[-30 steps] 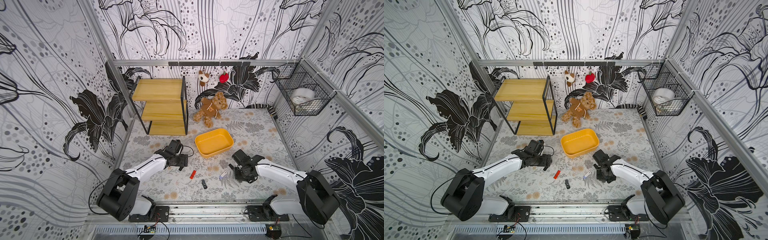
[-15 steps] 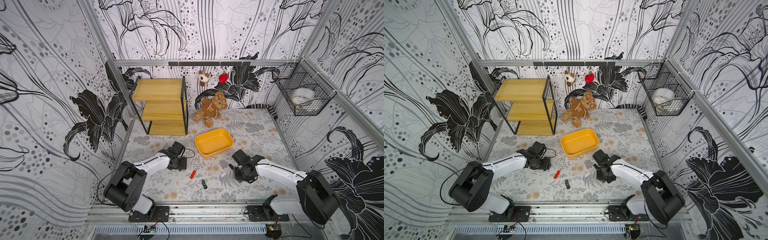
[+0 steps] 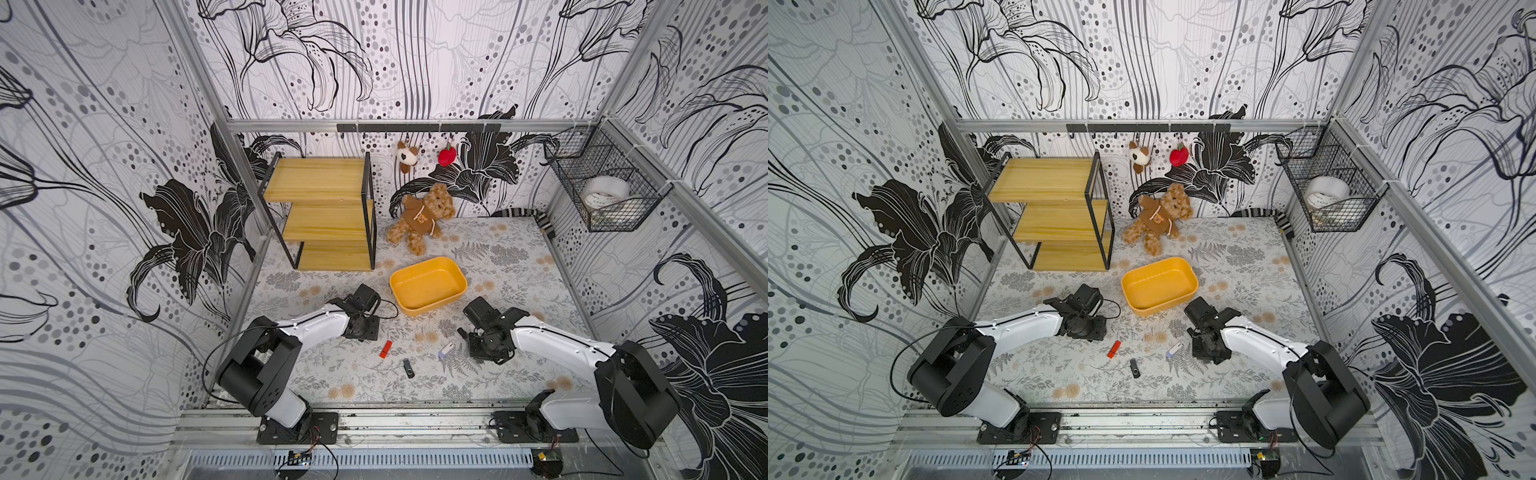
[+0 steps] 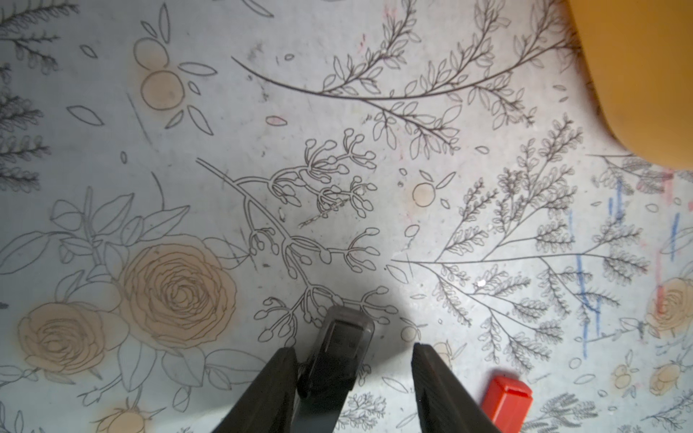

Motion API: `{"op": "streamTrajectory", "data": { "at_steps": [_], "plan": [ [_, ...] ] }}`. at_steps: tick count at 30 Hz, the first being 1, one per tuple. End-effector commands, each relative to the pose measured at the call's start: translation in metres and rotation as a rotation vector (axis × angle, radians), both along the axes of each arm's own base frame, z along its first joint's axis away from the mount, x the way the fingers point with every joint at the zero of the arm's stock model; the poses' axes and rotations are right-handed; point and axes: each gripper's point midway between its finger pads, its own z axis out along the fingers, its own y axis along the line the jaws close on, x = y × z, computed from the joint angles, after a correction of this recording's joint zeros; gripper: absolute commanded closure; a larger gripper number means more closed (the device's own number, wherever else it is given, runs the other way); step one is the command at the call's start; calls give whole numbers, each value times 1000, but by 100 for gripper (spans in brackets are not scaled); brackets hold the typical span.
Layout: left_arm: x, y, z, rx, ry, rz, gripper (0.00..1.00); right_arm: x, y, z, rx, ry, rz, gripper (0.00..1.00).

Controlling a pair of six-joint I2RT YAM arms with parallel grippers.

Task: Put the usb flash drive into the storage box
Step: Pick up the USB flash from the center of the board, then place the USB flash in the storage box.

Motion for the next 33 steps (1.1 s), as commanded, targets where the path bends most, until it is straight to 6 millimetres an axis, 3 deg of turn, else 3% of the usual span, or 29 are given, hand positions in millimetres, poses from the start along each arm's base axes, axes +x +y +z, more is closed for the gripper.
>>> {"op": "streamTrajectory", "data": {
  "at_steps": [1, 12, 16, 24, 33],
  "plan": [
    [-15, 10, -16, 75, 73, 3, 48, 1, -2, 11, -16, -16, 7, 100],
    [-23, 8, -23, 113, 105, -8, 62, 11, 1, 26, -15, -49, 13, 100],
    [-24, 8, -23, 119, 108, -11, 65, 23, 8, 33, -14, -73, 25, 100],
    [-27, 8, -27, 127, 128, -11, 73, 75, 31, 73, 10, -179, 64, 100],
    [-31, 11, -35, 166, 148, -12, 83, 157, 38, 108, 32, -255, 93, 100]
  ]
}}
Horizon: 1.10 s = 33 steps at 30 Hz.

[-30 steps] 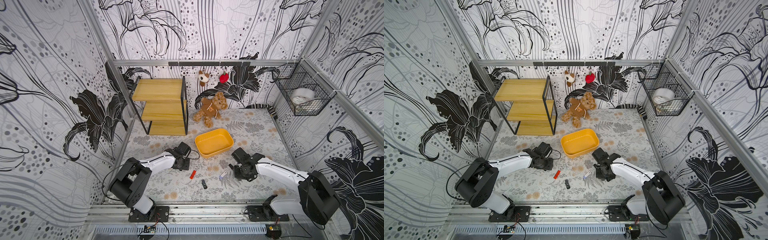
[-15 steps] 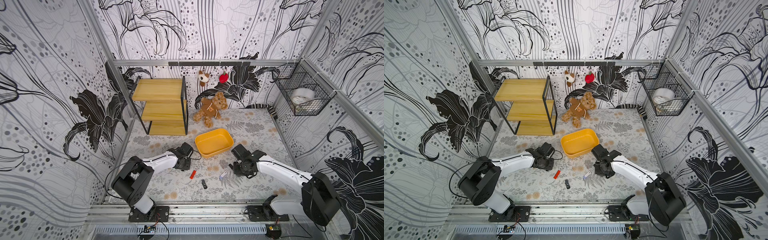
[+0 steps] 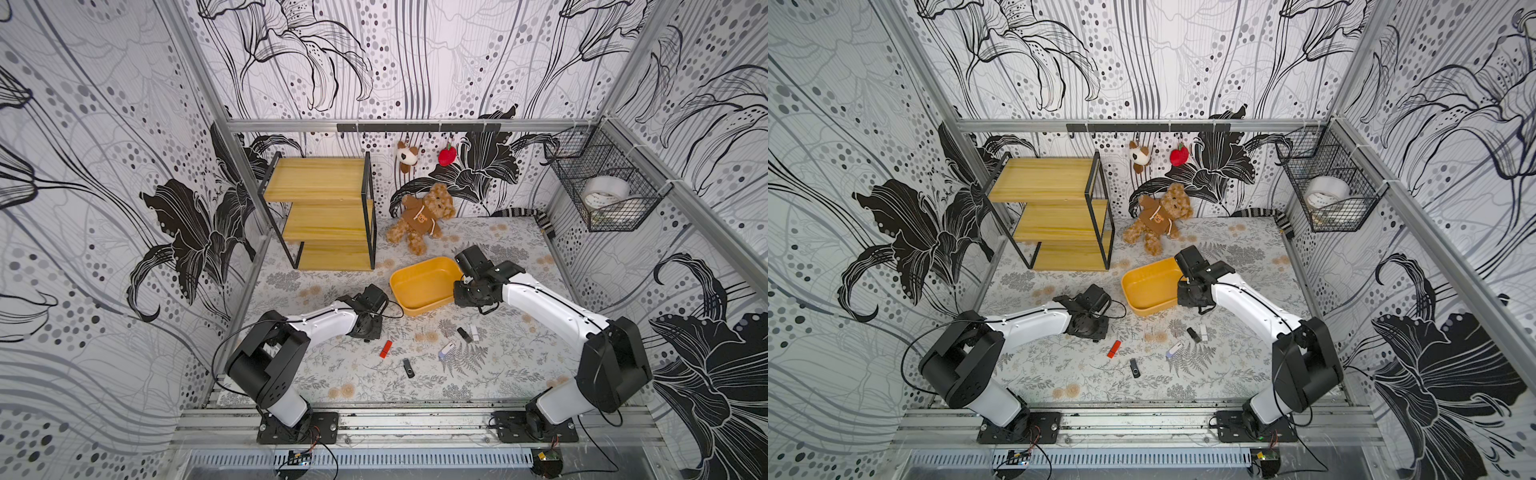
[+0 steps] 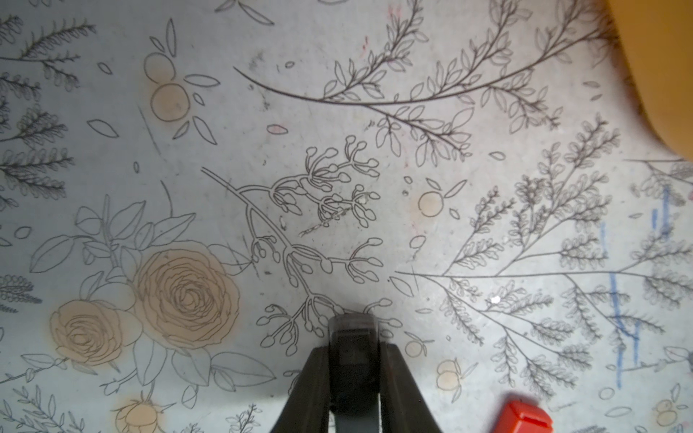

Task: Put the usb flash drive into the storage box
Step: Place the USB flash in the storage box.

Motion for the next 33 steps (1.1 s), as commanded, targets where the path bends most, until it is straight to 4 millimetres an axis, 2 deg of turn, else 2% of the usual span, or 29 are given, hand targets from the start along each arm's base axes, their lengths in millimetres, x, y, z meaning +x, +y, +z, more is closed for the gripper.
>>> {"op": "streamTrajectory", "data": {
  "at_steps": [1, 5, 11, 16, 19, 33],
  "plan": [
    [-33, 13, -32, 73, 149, -5, 86, 25, -3, 8, -29, -10, 43, 100],
    [-34, 12, -35, 67, 156, 6, 99, 59, 4, 11, -27, -15, 67, 100],
    [-31, 5, -28, 31, 147, 24, 100, 93, 24, -13, -32, 30, 111, 100],
    [-21, -1, -12, 1, 102, 31, 100, 99, 15, -38, -125, 79, 117, 100],
    [-15, -4, -3, -11, 78, 36, 100, 99, 11, -46, -171, 94, 125, 100],
    [-6, -7, 11, -20, 42, 42, 100, 105, 18, -83, -252, 113, 133, 100]
  ]
}}
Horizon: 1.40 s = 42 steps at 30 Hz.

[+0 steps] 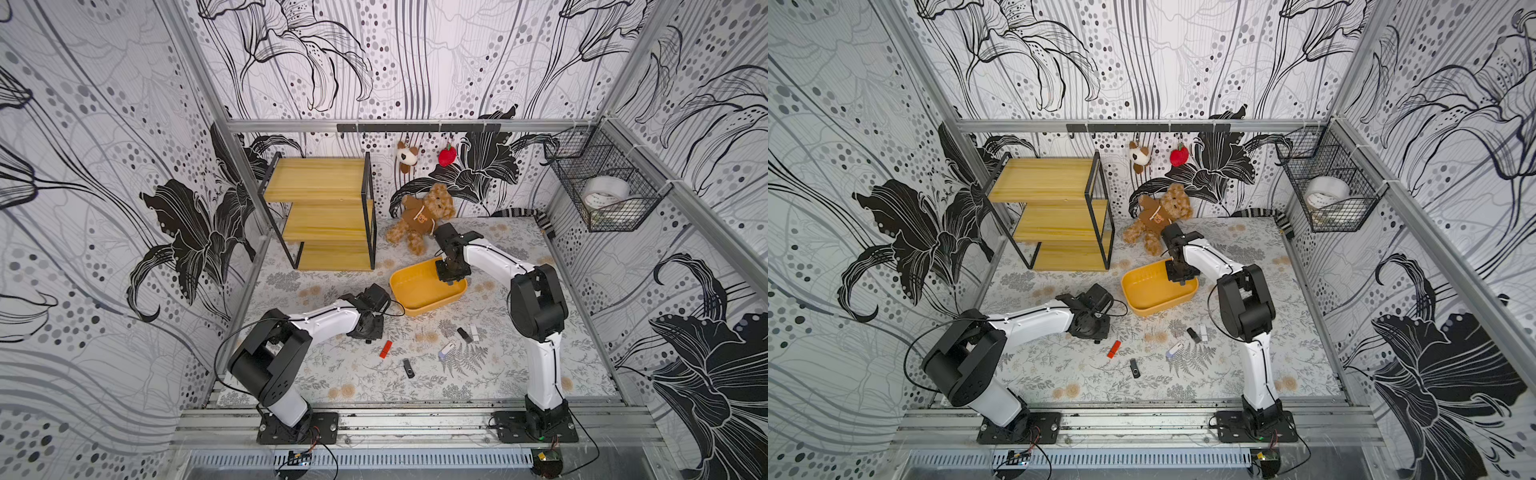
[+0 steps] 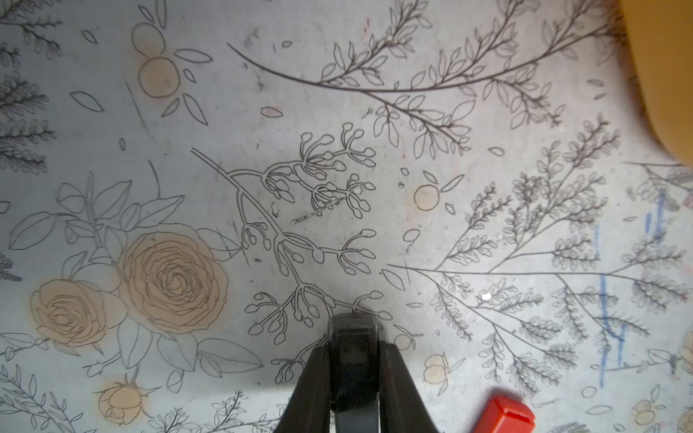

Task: Put the usb flash drive into the storage box
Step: Place the USB flash in the storage box.

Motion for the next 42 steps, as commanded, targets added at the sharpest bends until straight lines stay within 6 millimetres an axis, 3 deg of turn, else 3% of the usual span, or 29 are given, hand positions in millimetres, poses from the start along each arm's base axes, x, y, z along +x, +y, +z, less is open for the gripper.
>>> {"op": "streamTrajectory", "data": {
  "at_steps": [1, 11, 18, 23, 26, 30, 33, 35, 37, 42],
  "plan": [
    [-2, -3, 9, -8, 9, -4, 100, 1, 2, -11, -64, -3, 5, 100],
    [10, -4, 36, -17, -42, 3, 100, 5, 0, -27, -135, -6, 1, 100],
    [33, -3, 76, -33, -110, 14, 100, 6, 0, -29, -139, -2, 1, 67],
    [48, -4, 101, -46, -157, 17, 100, 12, 4, -18, -120, -26, -2, 57],
    [58, -7, 115, -54, -184, 18, 100, 16, 8, 5, -87, -69, -17, 56],
    [74, -16, 137, -68, -213, 9, 100, 21, 9, 69, -7, -196, -66, 56],
    [90, -26, 150, -77, -231, -3, 100, 10, -5, 117, 18, -289, -132, 55],
    [100, -34, 154, -89, -237, -12, 100, -2, -20, 138, 27, -335, -180, 53],
    [112, -46, 157, -117, -245, -22, 100, -16, -37, 151, 45, -359, -225, 52],
    [143, -76, 158, -168, -274, -27, 100, -63, -79, 143, 82, -347, -347, 47]
  ]
}}
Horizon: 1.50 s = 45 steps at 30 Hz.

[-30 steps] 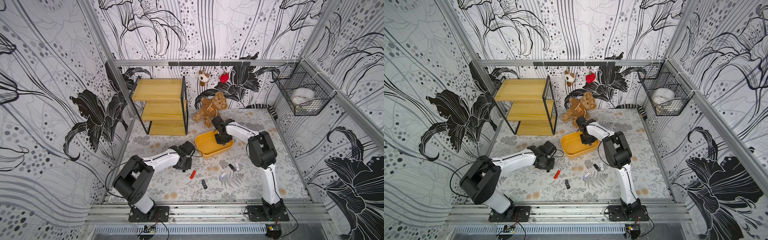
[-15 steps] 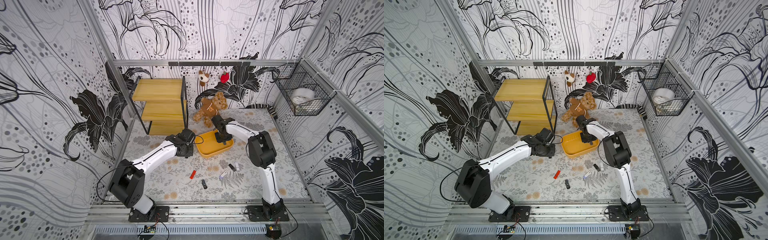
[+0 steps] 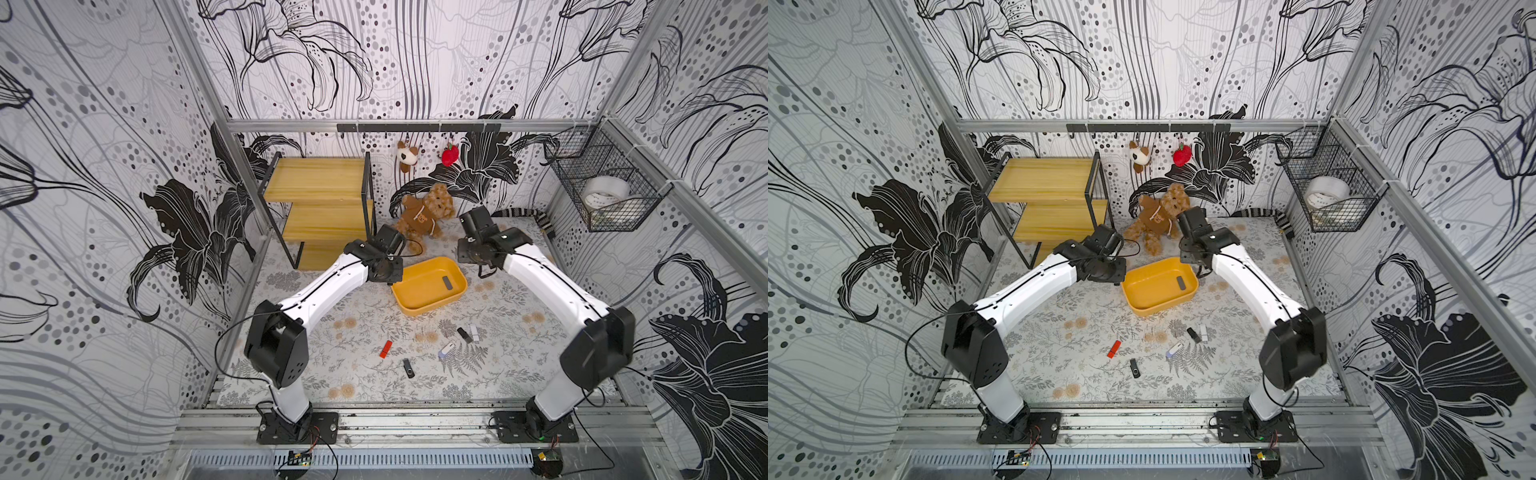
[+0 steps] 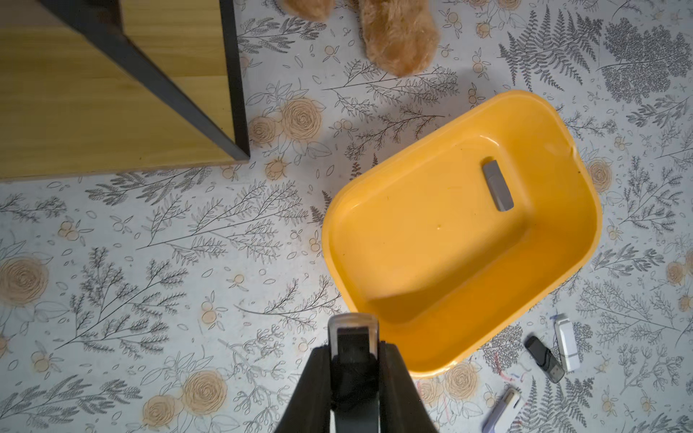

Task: Put the usb flash drive into the storage box
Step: Place the USB flash in the storage box.

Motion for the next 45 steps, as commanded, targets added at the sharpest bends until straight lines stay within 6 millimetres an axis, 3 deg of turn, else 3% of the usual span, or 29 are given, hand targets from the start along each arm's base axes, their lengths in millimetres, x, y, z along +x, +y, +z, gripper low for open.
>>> {"op": "streamTrajectory", "data": {
  "at_steps": [1, 5, 8, 17, 22, 31, 41, 45],
  "plan": [
    [19, -23, 1, -46, -22, -24, 100, -29, -25, -37, 8, 89, -105, 47],
    [32, -59, -10, -96, -15, -51, 100, -59, -32, -64, 50, 134, -143, 44],
    [40, -85, -17, -130, -24, -66, 100, -72, -33, -73, 85, 146, -152, 43],
    [48, -142, -36, -185, -14, -114, 100, -90, -35, -80, 141, 145, -170, 39],
    [50, -157, -45, -201, -10, -111, 100, -97, -35, -92, 146, 172, -165, 36],
    [53, -157, -66, -128, -23, -86, 100, -104, -34, -106, 152, 204, -163, 35],
    [49, -154, -49, -141, -37, -80, 100, -108, -36, -107, 154, 205, -169, 35],
    [52, -146, -68, -81, -20, -80, 100, -108, -37, -109, 145, 210, -163, 35]
  ]
}}
